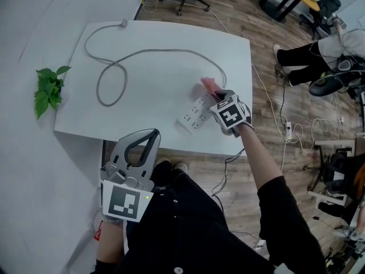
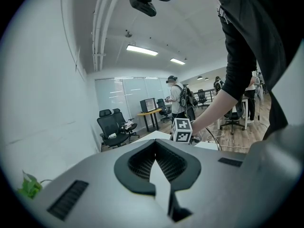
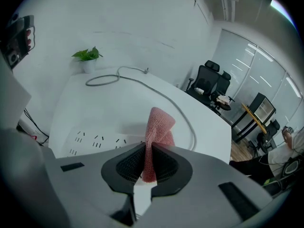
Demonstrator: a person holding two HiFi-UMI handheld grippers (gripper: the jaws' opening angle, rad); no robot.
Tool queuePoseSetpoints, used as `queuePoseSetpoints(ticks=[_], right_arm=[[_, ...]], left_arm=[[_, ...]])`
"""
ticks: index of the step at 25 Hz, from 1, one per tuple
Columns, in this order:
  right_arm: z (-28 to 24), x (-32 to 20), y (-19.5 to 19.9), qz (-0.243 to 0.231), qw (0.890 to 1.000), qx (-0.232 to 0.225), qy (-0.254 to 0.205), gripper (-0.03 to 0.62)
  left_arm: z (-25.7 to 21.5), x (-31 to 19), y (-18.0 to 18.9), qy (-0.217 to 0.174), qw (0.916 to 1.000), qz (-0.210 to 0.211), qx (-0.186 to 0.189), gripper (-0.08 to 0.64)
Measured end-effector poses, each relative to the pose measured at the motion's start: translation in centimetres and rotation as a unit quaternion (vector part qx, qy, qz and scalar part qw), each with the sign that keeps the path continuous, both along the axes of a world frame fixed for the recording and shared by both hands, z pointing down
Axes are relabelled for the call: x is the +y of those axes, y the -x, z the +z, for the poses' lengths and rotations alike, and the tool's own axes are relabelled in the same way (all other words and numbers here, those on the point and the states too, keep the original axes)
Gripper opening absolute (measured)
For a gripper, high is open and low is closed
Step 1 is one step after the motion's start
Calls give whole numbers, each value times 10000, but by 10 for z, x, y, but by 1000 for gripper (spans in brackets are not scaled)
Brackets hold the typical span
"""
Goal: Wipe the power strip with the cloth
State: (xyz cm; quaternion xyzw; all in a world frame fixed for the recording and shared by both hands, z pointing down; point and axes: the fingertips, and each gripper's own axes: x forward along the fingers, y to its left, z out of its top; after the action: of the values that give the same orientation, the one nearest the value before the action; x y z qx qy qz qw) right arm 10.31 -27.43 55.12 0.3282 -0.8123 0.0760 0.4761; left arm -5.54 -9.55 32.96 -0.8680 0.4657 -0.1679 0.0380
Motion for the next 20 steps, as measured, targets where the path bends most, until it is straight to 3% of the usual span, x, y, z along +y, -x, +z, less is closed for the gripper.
queuePoseSetpoints(ticks=[20], right_arm=[[2, 65, 67, -778, 9953, -504, 291, 49]], left_arm=[[0, 3, 2, -40, 10000, 35, 50, 14]])
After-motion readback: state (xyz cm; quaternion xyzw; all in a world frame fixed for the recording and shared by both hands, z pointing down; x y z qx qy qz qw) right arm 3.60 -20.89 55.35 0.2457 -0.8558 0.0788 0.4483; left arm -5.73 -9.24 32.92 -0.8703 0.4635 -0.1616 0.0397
